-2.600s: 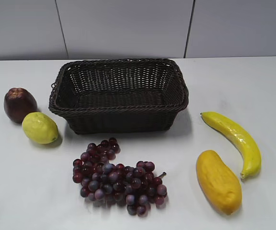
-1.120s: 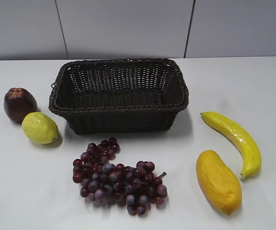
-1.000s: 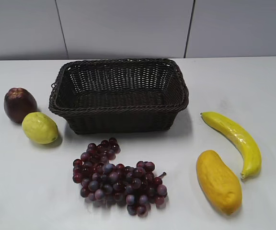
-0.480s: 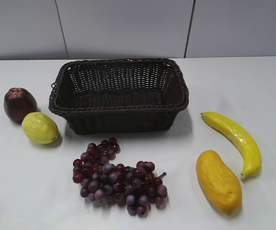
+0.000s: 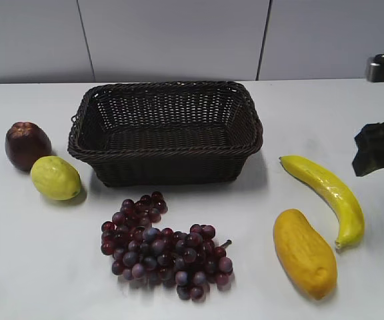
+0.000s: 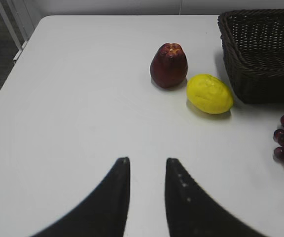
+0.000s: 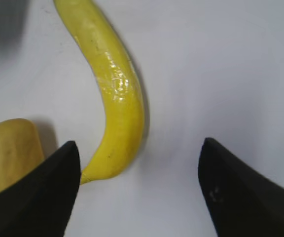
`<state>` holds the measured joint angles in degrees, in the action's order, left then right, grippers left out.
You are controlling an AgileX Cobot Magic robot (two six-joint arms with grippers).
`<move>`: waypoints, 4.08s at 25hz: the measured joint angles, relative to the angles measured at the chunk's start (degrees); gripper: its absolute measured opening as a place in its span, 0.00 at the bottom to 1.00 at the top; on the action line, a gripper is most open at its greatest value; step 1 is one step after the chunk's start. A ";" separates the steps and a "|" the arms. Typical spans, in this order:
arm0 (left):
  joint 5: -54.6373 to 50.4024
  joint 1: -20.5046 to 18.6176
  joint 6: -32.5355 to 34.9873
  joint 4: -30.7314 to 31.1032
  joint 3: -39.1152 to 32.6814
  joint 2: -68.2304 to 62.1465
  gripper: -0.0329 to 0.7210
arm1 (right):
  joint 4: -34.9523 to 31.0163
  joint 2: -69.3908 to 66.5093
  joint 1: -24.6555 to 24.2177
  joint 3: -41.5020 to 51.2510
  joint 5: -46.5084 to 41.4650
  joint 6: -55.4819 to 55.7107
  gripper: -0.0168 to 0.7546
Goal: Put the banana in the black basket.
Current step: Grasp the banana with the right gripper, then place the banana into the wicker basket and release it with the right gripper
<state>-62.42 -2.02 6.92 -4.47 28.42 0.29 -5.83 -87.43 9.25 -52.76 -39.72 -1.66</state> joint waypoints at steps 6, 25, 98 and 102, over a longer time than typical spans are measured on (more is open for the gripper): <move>0.00 0.00 0.00 0.00 0.00 0.00 0.36 | 0.00 -8.72 2.64 -3.51 -0.25 0.04 0.79; 0.00 0.00 0.00 0.00 0.00 0.00 0.36 | 2.26 -22.04 2.64 -6.41 3.56 0.22 0.80; 0.00 0.00 0.00 0.00 0.00 0.00 0.36 | -6.24 -35.98 24.55 -37.85 21.98 -2.59 0.82; 0.00 0.00 0.00 0.00 0.00 0.00 0.36 | -4.50 -33.94 24.55 -37.85 16.35 -2.97 0.83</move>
<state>-62.42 -2.02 6.92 -4.47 28.42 0.29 -10.33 -121.37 33.80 -90.61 -23.37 -4.63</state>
